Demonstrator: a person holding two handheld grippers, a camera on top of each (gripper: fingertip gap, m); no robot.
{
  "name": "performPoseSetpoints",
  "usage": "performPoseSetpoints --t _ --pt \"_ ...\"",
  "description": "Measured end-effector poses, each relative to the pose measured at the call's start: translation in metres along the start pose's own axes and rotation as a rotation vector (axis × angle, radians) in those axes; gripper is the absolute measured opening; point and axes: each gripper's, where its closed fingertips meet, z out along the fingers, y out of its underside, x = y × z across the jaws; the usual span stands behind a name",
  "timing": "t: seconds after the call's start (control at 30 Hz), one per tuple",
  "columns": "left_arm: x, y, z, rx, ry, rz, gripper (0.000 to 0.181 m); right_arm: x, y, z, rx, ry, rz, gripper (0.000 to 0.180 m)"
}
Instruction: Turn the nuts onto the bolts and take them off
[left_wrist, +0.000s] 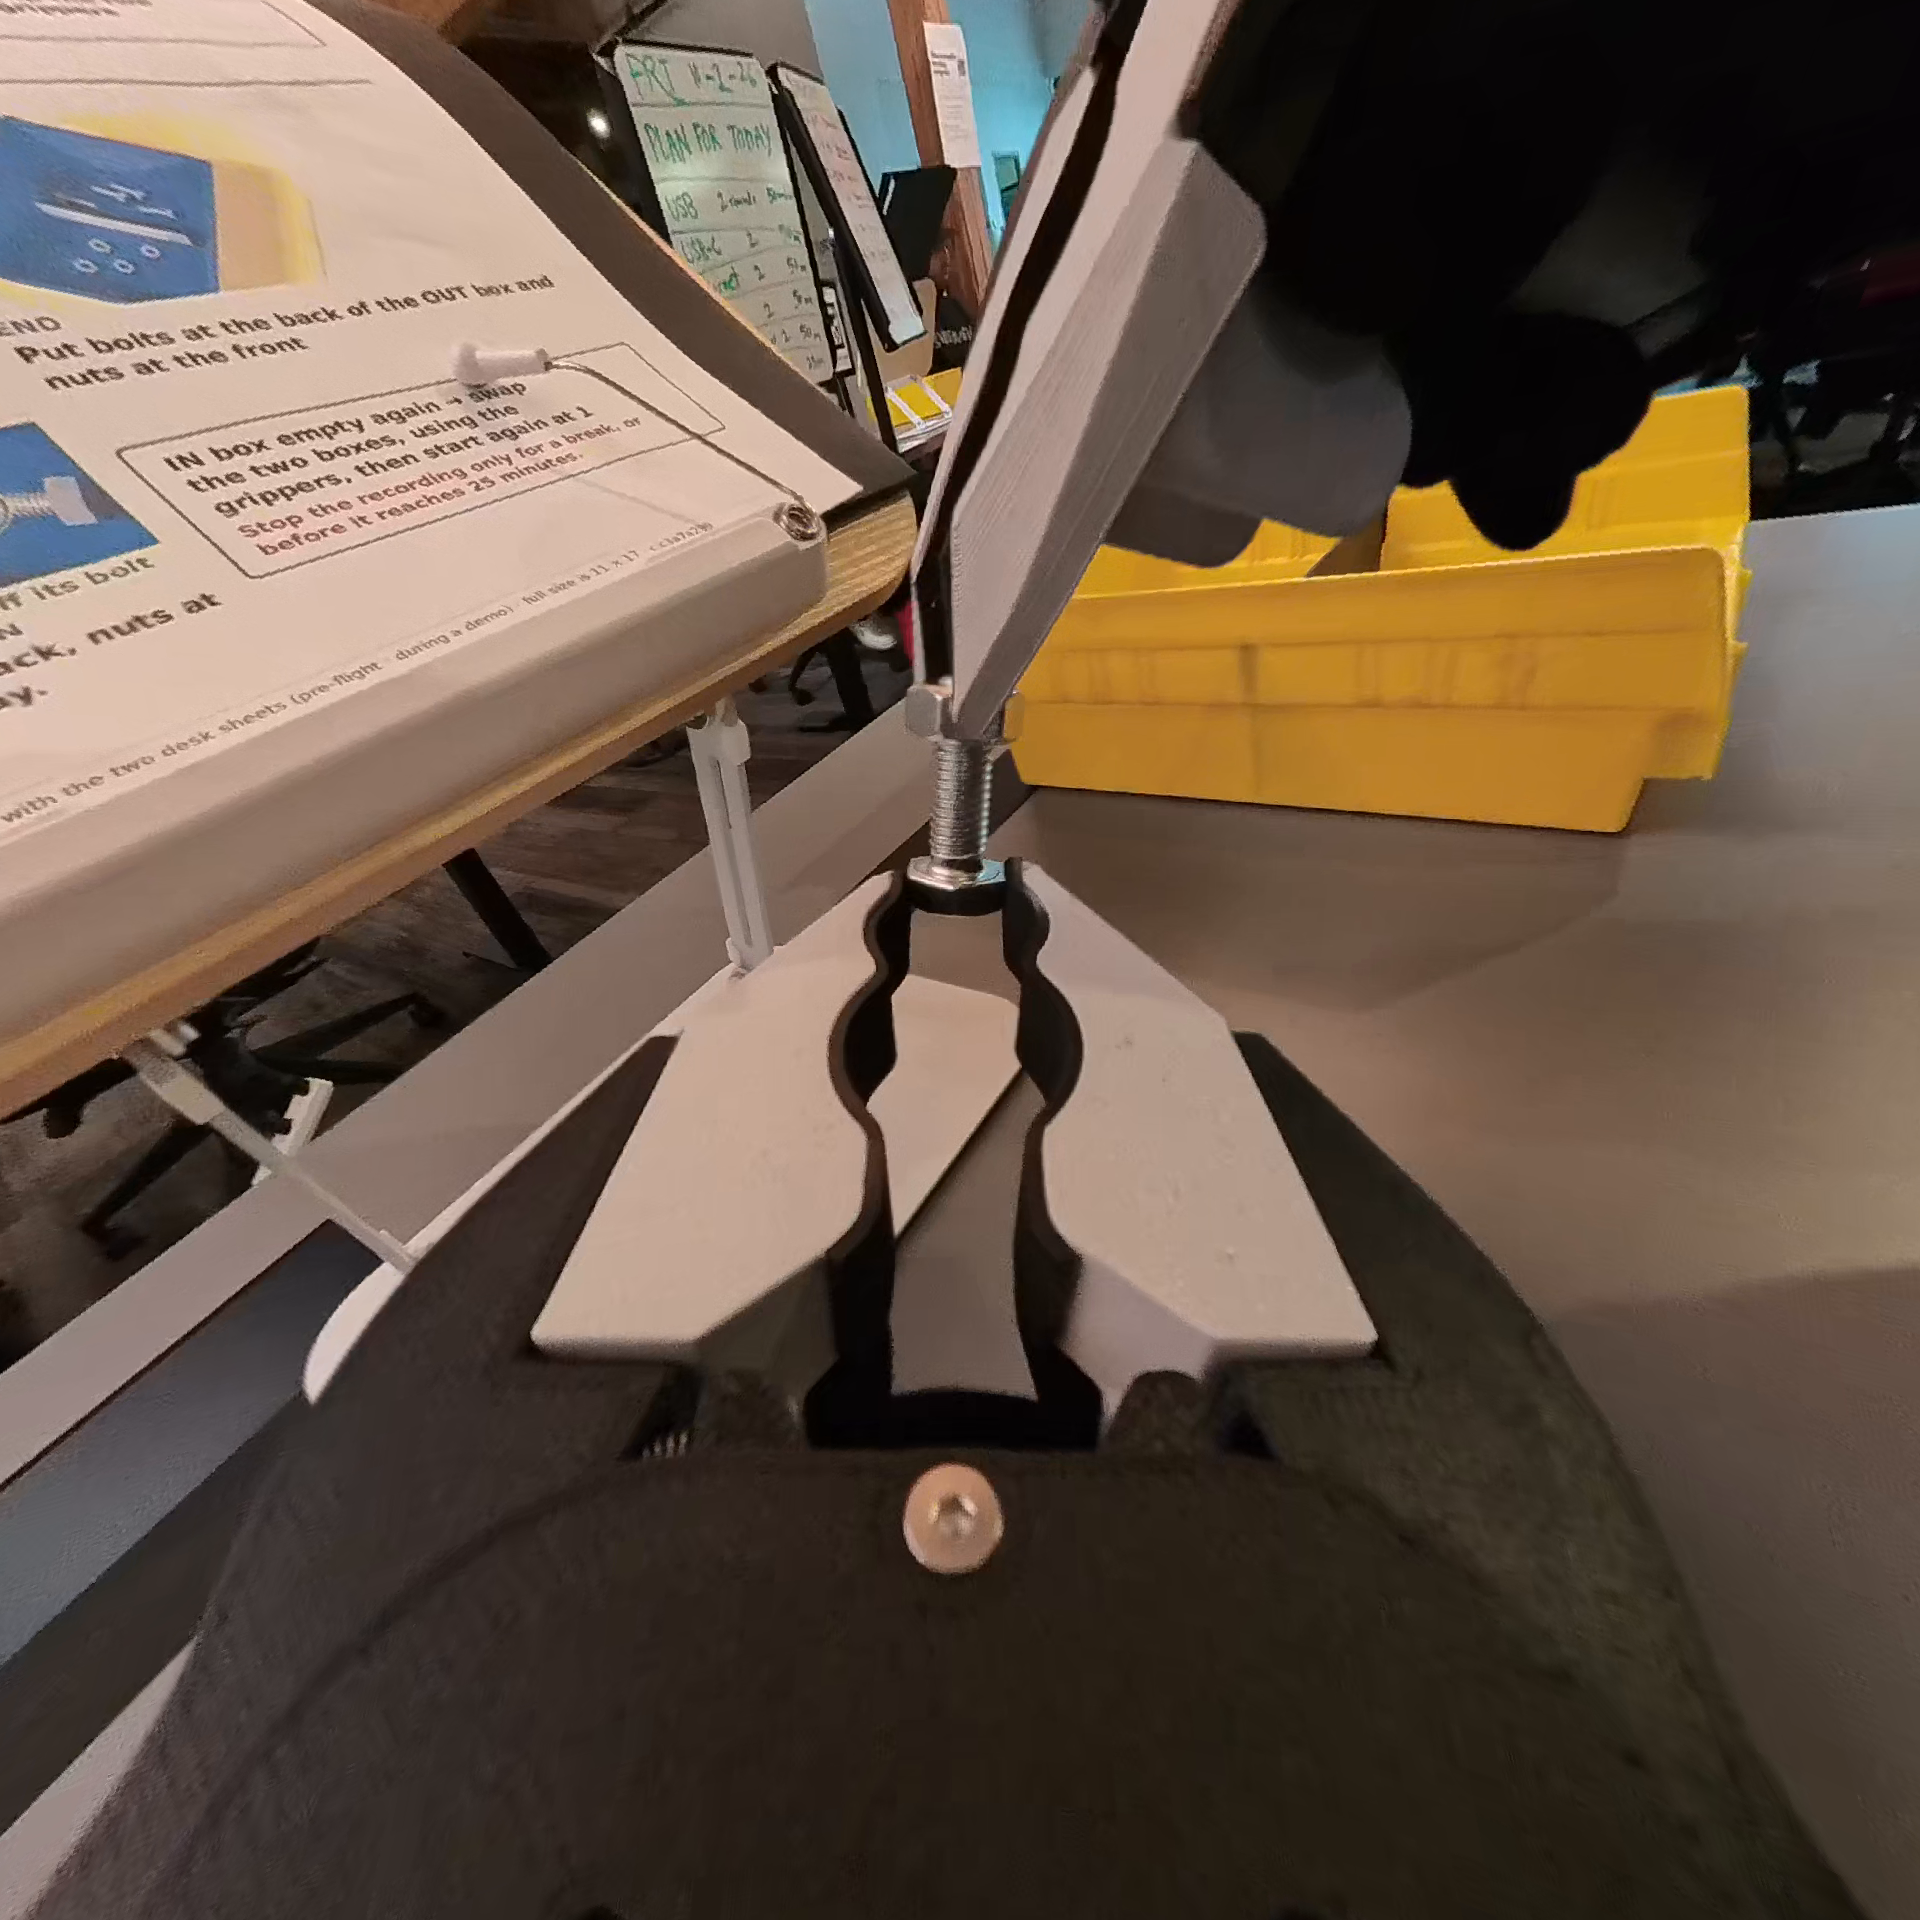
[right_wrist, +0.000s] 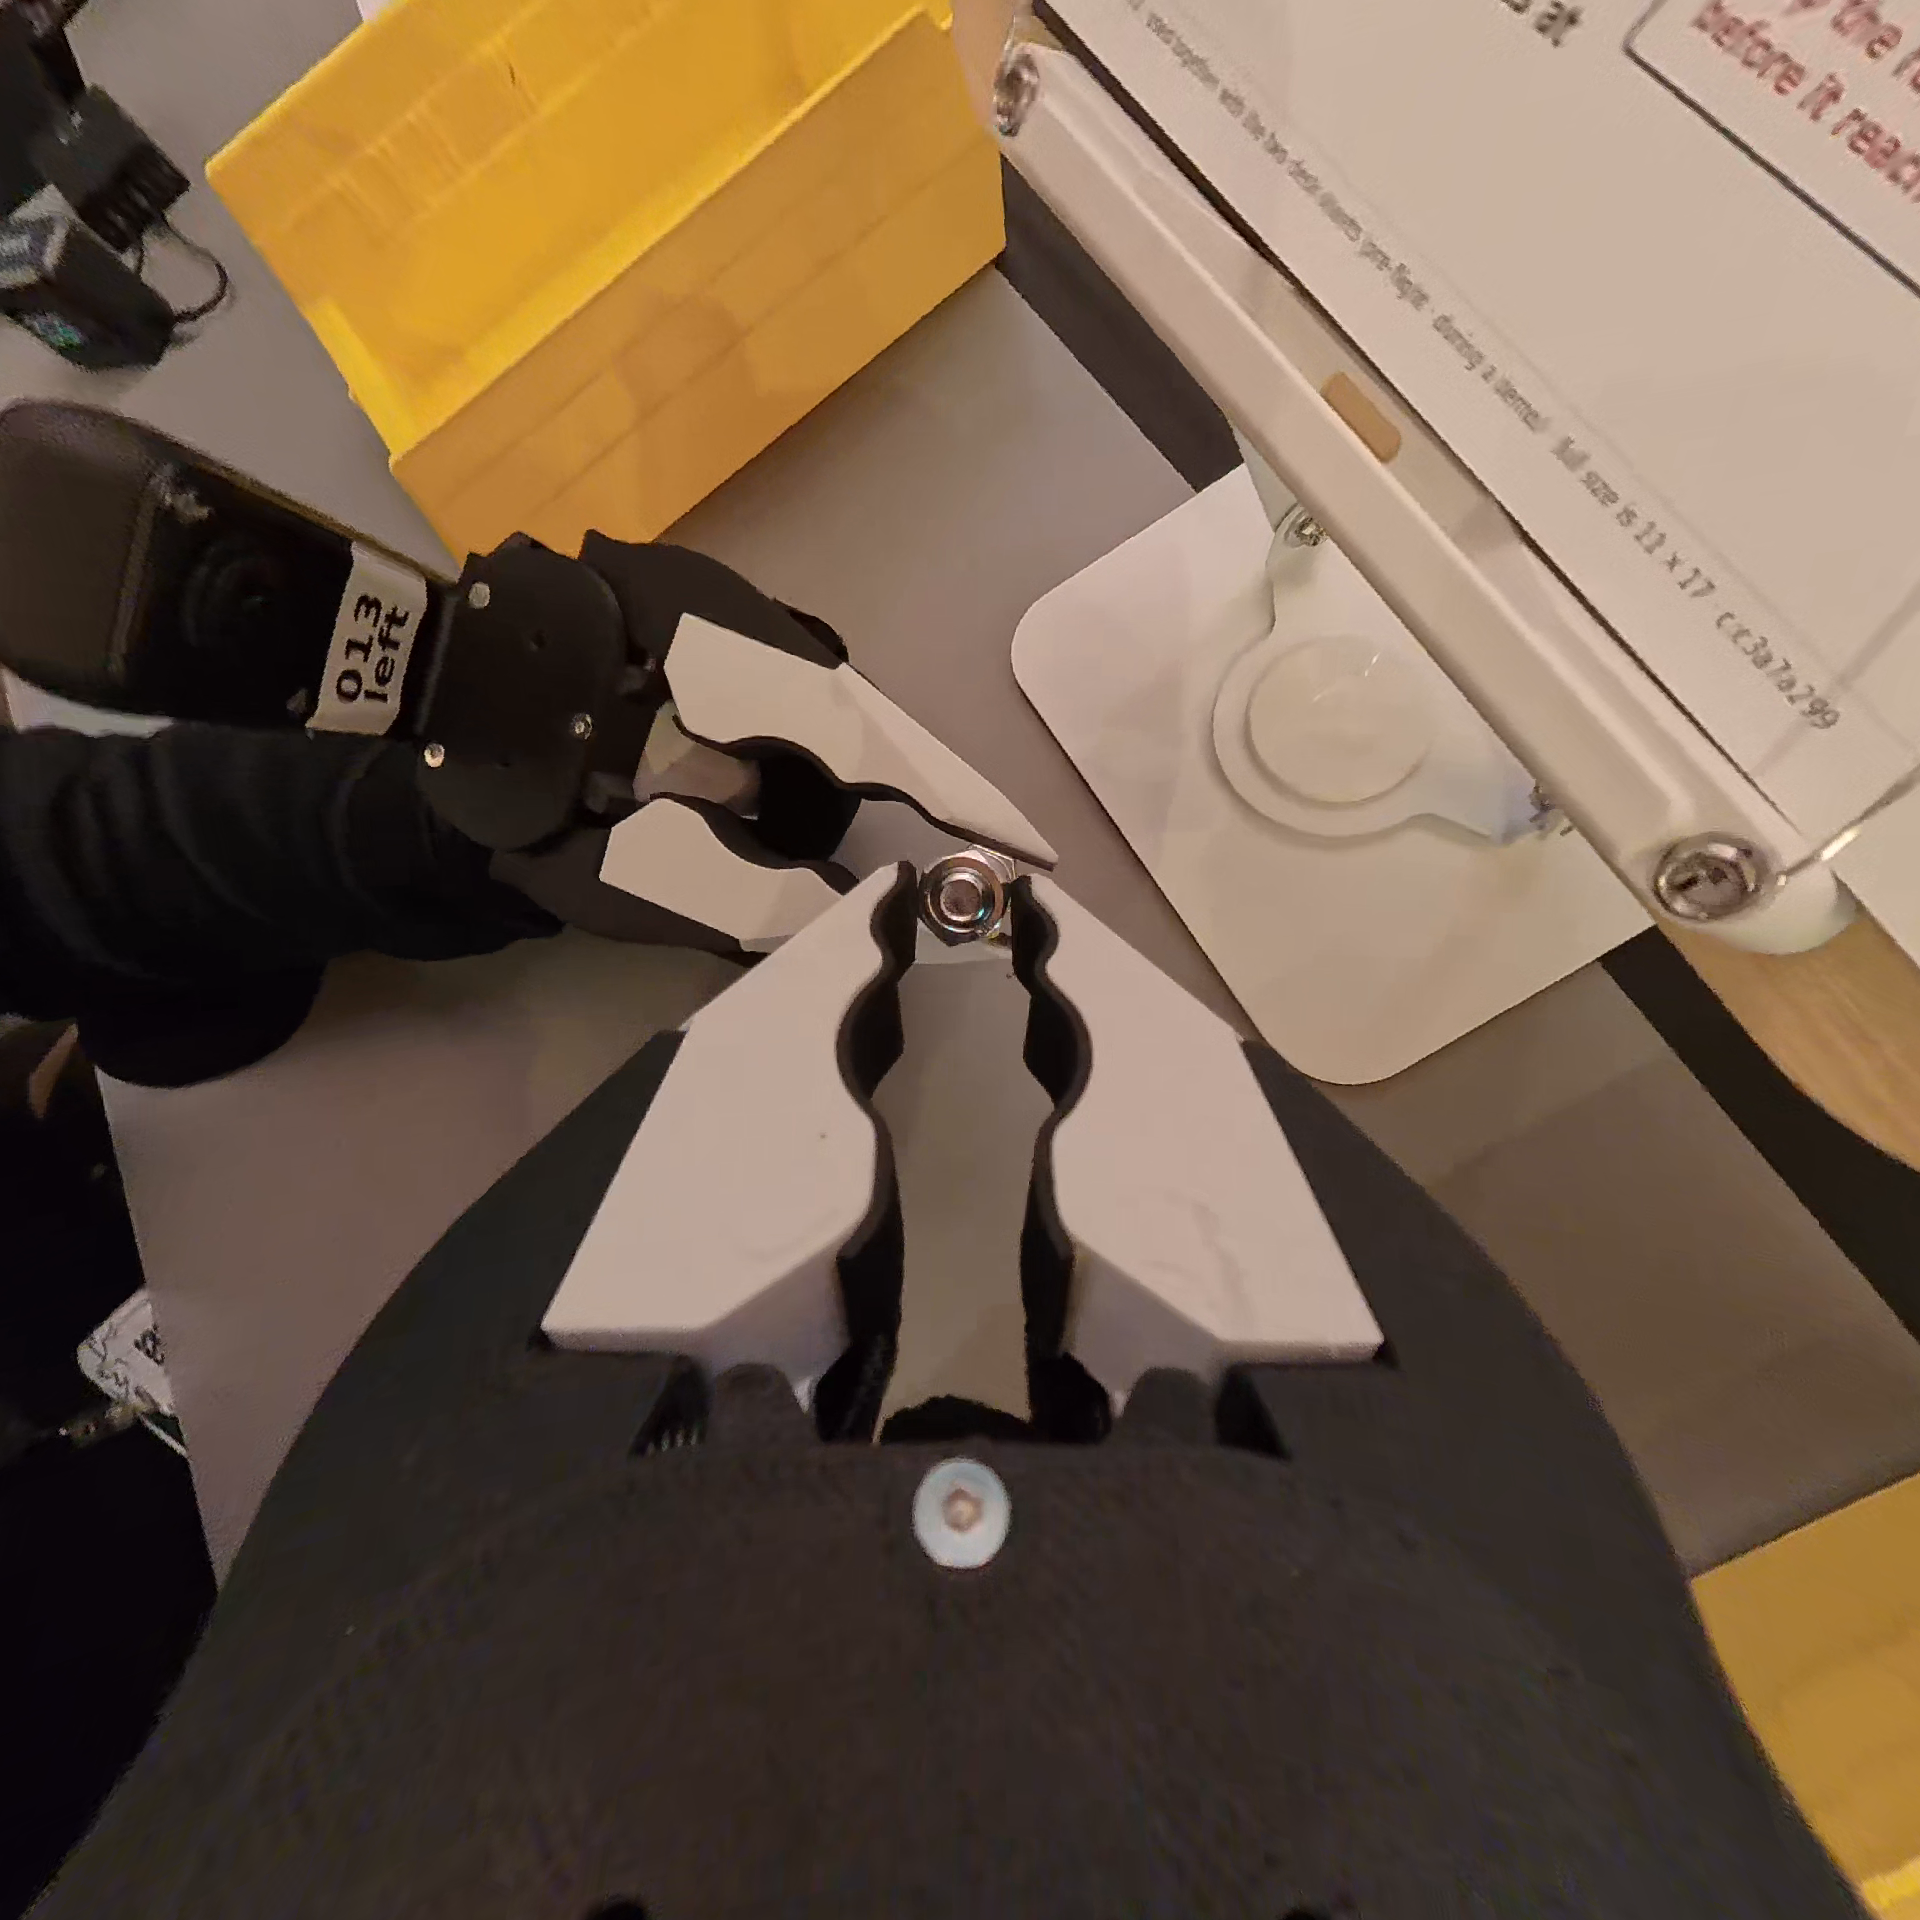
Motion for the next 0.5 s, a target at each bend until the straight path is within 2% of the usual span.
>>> performPoseSetpoints --t 0.03,0.17,0.3,0.5 --pt "0.001 -0.001 0.0 0.004 0.009 -0.011 0.016 -0.001 0.0 0.0 -0.013 -0.004 -0.026 0.016" --pt "0.005 -0.005 -0.002 0.042 0.076 -0.073 0.016 -0.006 0.0 -0.003 -0.083 -0.041 -0.177 0.016" --pt "0.011 -0.007 -0.002 0.058 0.137 -0.109 0.016 -0.009 0.004 -0.004 -0.194 -0.059 -0.421 0.016" --pt "0.015 -0.006 -0.002 0.065 0.181 -0.142 0.016 -0.007 0.008 -0.006 -0.414 0.002 -0.988 0.015"
